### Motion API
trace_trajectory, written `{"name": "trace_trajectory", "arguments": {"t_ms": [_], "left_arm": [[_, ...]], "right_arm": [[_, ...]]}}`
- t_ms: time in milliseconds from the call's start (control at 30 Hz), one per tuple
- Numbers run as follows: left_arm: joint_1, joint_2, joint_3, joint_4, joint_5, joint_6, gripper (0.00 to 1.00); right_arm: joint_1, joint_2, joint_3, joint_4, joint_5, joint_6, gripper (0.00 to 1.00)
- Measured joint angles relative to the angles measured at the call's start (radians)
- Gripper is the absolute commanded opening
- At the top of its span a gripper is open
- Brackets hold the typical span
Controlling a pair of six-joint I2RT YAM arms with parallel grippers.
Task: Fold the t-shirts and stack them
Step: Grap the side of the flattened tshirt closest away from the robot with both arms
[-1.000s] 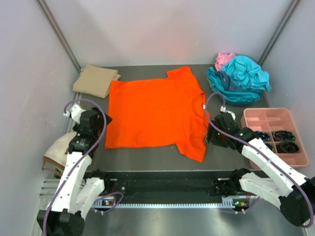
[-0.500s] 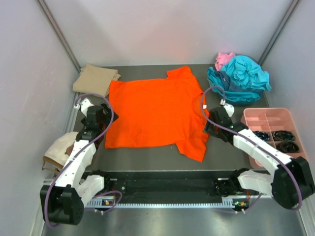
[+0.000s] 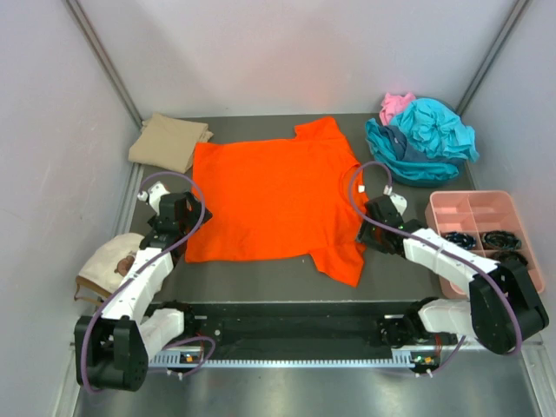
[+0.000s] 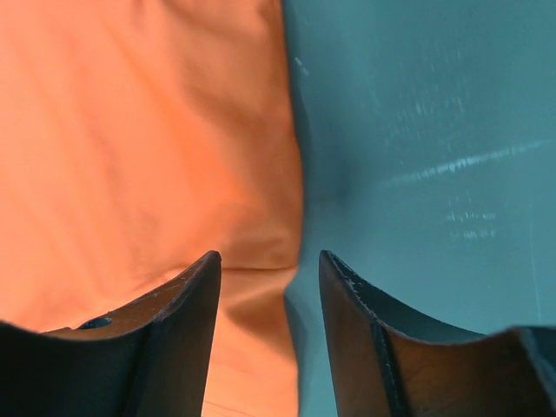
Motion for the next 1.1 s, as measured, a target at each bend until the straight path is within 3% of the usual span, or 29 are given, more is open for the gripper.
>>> {"name": "trace_trajectory", "arguments": {"t_ms": [600,900,1100], "left_arm": [[0.0,0.013,-0.001,0.006,-0.003,0.0,0.99],[0.0,0.009,-0.001,0.006,-0.01,0.0,0.99],[0.0,0.002,-0.002,-0.001,-0.013,0.0,0.99]], "right_arm": [[-0.001,0.031,-0.073,0.099,-0.008,0.063,0.43],[0.019,-0.03,-0.096,0.078,-0.013,0.08,0.68],[0.051,-0.287,-0.113,-0.072,0.005,0.087,0.69]]}}
